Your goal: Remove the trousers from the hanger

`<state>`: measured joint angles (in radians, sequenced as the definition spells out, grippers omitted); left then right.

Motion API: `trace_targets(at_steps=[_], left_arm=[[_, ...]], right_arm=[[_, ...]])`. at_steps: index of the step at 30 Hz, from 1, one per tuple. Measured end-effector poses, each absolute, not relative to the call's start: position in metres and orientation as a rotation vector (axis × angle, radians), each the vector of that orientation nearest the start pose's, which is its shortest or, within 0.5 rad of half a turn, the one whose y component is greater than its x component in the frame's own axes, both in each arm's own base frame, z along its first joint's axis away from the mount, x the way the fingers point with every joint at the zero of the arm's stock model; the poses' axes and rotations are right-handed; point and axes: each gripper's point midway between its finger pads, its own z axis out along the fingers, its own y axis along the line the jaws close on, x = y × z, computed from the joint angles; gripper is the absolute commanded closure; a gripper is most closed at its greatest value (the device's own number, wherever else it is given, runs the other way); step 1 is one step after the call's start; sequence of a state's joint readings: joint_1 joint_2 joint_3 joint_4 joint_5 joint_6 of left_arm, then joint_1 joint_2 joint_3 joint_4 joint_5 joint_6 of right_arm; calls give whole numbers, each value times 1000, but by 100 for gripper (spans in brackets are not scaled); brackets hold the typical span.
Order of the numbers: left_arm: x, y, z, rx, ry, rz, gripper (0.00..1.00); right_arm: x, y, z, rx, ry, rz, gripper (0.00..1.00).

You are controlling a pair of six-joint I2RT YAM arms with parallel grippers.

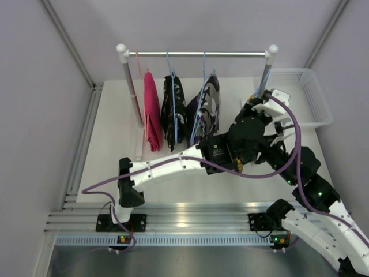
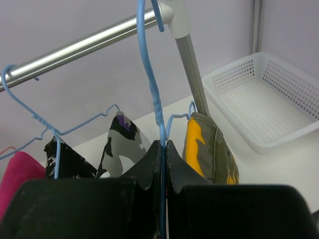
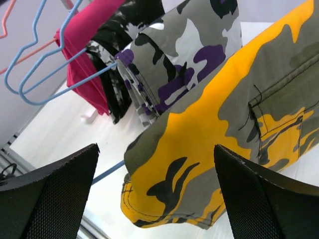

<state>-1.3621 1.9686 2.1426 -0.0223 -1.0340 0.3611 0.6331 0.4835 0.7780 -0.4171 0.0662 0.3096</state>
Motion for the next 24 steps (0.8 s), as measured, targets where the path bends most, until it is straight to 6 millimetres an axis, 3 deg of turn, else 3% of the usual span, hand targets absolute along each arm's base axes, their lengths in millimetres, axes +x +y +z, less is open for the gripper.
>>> trace_targets(at_steps=[10, 16, 20, 24], left_arm=[[283, -448, 451, 366, 1439, -38, 100], [290, -431, 486, 276, 1411, -65, 100], [295, -419, 505, 224, 1395, -78, 100], [298, -414, 510, 199, 1393, -83, 100]], right_arm=[[190, 161, 308, -288, 1624, 750, 5], [175, 185, 274, -429, 1706, 857, 8], [171, 191, 268, -470, 1726, 882, 7], [172, 186, 269, -453, 1714, 852, 7]])
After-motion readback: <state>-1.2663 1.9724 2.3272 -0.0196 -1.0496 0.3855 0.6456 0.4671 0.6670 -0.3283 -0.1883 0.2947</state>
